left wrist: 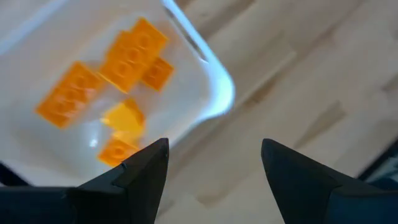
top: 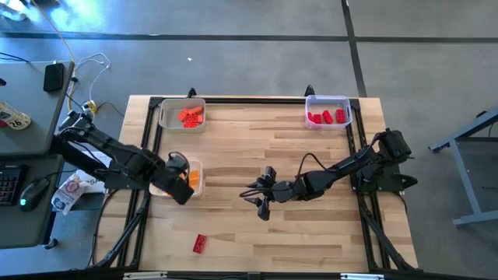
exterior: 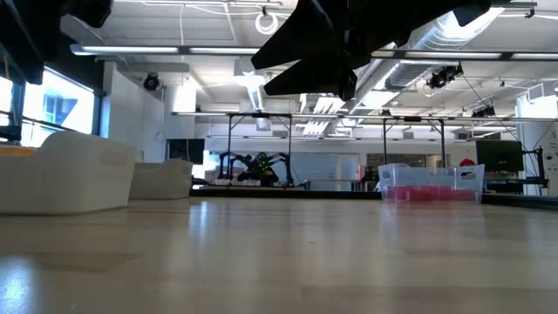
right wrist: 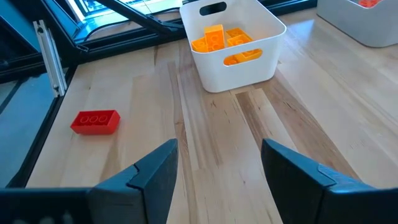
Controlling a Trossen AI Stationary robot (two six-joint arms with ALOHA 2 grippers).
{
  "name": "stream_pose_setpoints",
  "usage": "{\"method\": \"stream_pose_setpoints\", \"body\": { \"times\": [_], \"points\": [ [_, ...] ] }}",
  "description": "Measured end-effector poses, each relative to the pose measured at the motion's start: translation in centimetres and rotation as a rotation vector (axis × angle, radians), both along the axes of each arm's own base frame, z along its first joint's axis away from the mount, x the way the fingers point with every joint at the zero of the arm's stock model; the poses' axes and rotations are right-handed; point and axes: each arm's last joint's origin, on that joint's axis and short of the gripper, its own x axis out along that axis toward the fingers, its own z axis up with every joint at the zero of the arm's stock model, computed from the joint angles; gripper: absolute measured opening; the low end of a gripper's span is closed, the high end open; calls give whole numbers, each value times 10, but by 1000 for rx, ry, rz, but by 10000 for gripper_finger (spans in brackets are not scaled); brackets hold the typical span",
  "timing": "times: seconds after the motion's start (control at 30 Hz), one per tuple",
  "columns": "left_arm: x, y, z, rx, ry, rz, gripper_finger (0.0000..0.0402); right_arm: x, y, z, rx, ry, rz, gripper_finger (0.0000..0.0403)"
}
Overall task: Sort & place blocks by color
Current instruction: Put the red game piece into the transparent bin
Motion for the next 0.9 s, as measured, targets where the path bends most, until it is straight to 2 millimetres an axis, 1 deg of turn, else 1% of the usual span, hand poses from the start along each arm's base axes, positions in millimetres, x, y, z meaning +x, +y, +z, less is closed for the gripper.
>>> {"method": "stream_pose_setpoints", "body": {
  "times": [0.17,0.33,0.63,0.9],
  "points": [
    [1,-20,1,-24,-83,6,243,0,0,0,0,1,0,217],
    [5,-43,-4,-59,-119,-13,243,0,0,-1,-2,6,0,217],
    [18,-83,-26,-123,-113,-32,243,-1,0,-1,0,16,11,217],
    [33,-106,-48,-158,-108,-39,243,-1,0,-2,1,29,20,217]
  ]
}}
